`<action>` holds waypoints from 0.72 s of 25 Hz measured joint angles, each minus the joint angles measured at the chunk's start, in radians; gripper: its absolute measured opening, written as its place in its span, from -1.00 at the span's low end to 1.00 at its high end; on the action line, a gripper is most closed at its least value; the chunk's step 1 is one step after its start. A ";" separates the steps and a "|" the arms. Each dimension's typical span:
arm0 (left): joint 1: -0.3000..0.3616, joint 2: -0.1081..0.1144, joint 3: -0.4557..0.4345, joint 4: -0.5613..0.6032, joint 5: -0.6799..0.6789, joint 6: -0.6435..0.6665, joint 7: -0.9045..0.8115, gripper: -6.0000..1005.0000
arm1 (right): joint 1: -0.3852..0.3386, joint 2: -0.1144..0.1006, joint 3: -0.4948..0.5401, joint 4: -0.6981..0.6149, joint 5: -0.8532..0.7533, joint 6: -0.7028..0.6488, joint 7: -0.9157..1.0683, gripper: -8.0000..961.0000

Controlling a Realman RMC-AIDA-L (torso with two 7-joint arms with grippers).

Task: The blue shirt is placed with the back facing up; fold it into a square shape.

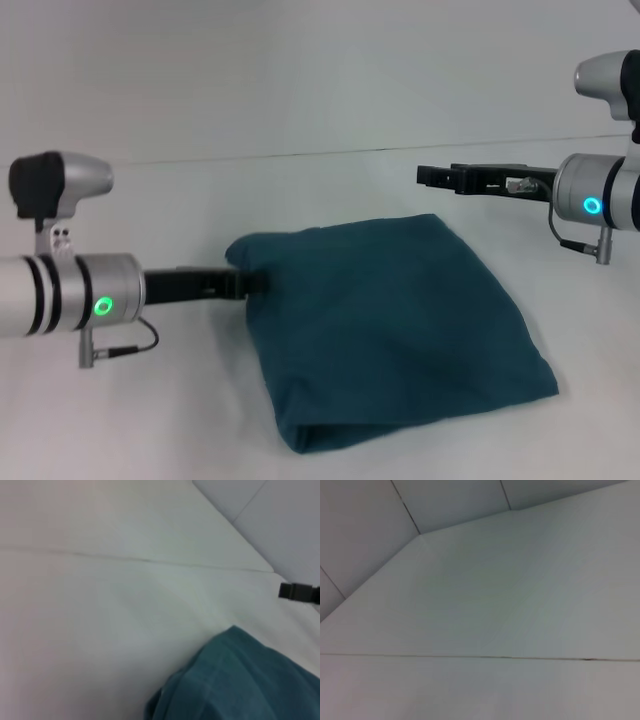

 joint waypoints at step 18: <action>-0.099 0.002 0.002 -0.008 0.008 -0.121 0.104 -0.91 | -0.005 0.013 -0.001 0.010 0.000 0.003 -0.025 0.33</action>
